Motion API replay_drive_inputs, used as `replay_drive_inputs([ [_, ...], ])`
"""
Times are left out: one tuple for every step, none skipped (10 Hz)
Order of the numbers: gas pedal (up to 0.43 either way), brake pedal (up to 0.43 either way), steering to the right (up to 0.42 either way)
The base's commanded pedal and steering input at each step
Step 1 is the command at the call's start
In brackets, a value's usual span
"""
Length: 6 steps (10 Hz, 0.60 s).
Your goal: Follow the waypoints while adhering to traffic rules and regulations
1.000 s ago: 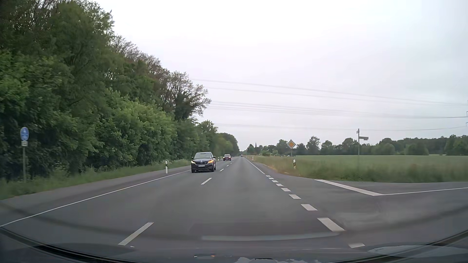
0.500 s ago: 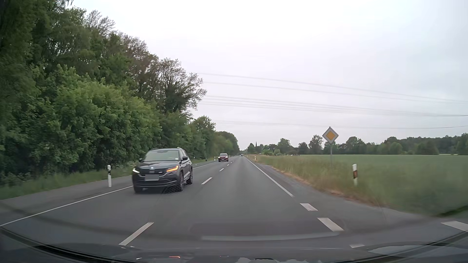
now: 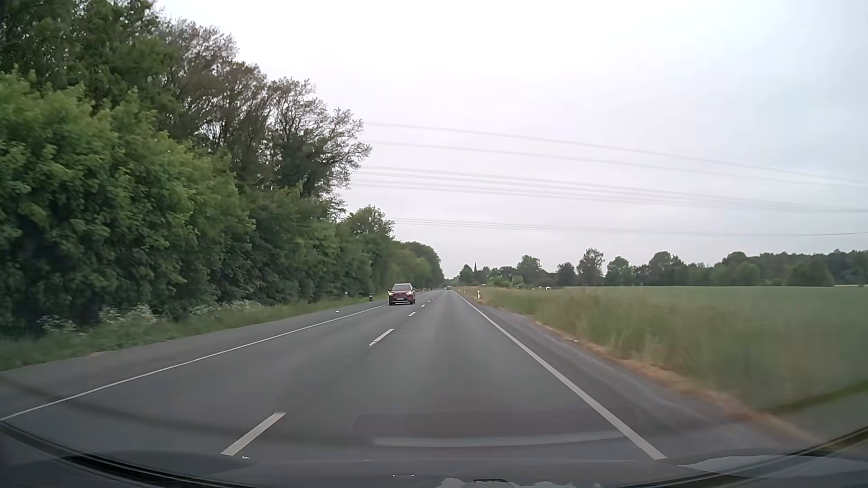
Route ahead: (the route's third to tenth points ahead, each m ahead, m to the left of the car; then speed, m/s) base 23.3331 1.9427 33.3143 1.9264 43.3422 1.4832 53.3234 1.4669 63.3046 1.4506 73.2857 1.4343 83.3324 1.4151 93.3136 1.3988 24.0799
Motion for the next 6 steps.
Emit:
replay_drive_inputs([
  [0.260,0.000,-0.002],
  [0.260,0.000,-0.002],
  [0.260,0.000,-0.002],
  [0.260,0.000,-0.002],
  [0.260,0.000,-0.002],
  [0.260,0.000,-0.002],
])
